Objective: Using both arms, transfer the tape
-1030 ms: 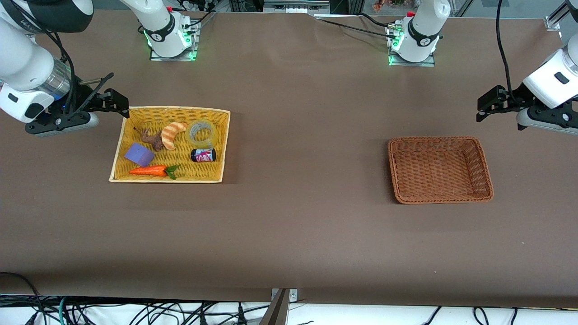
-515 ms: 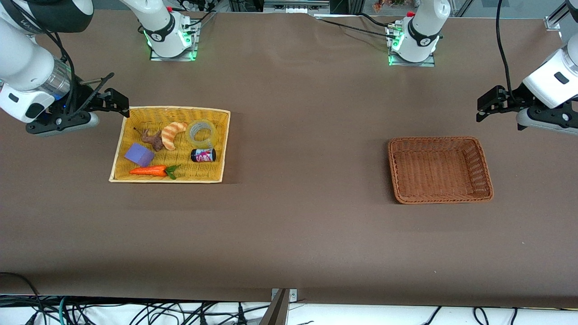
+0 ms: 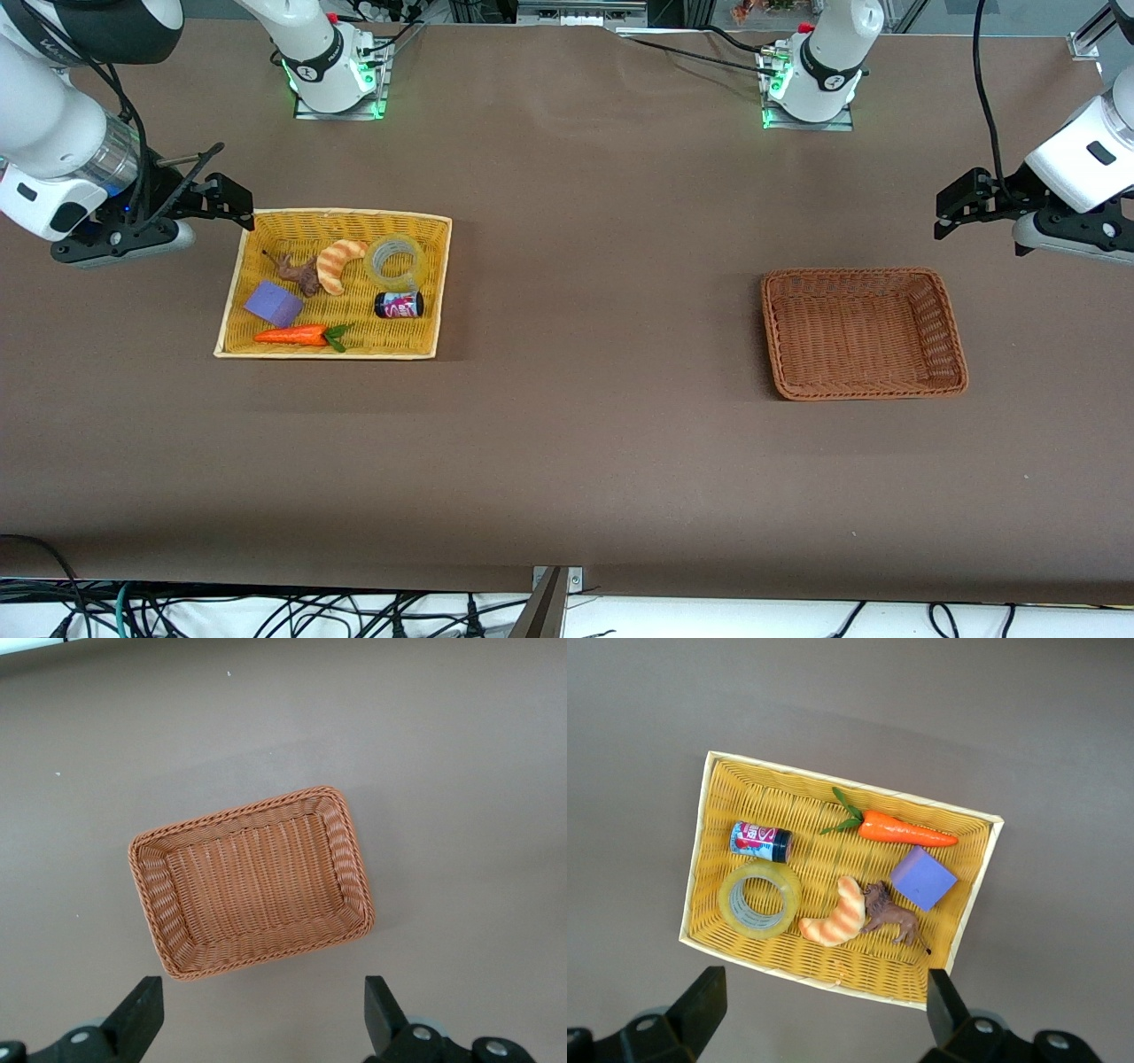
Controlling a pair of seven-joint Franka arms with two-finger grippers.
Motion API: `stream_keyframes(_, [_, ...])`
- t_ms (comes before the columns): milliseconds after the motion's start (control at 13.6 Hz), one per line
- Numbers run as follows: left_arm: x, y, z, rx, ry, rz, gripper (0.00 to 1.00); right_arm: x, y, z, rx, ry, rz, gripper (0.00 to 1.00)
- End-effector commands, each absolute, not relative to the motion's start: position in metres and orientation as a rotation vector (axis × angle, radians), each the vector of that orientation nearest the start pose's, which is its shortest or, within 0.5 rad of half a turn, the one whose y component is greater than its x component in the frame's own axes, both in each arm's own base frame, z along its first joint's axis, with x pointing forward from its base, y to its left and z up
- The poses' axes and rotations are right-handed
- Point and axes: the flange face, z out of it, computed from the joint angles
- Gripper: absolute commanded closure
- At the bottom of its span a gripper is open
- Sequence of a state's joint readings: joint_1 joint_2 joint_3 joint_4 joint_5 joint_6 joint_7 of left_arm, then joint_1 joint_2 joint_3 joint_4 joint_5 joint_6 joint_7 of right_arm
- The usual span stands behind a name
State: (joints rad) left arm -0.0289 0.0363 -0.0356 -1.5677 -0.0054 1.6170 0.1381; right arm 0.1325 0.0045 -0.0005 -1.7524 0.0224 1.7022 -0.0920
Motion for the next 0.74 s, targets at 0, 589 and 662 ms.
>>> stream_keyframes(0, [0.5654, -0.0390, 0.6153, -3.140, 0.350, -0.035, 0.00, 0.5477, 0.0736, 0.5529, -3.093, -0.358, 0.086, 0.00])
stream_keyframes(589, [0.5655, -0.0374, 0.6153, -3.142, 0.347, -0.036, 0.00, 0.5399, 0.0727, 0.5505, -3.094, -0.353, 0.096, 0.00])
stream_keyframes(662, [0.5656, -0.0372, 0.6153, -3.141, 0.347, -0.035, 0.00, 0.5386, 0.0723, 0.5503, -3.095, -0.354, 0.094, 0.00])
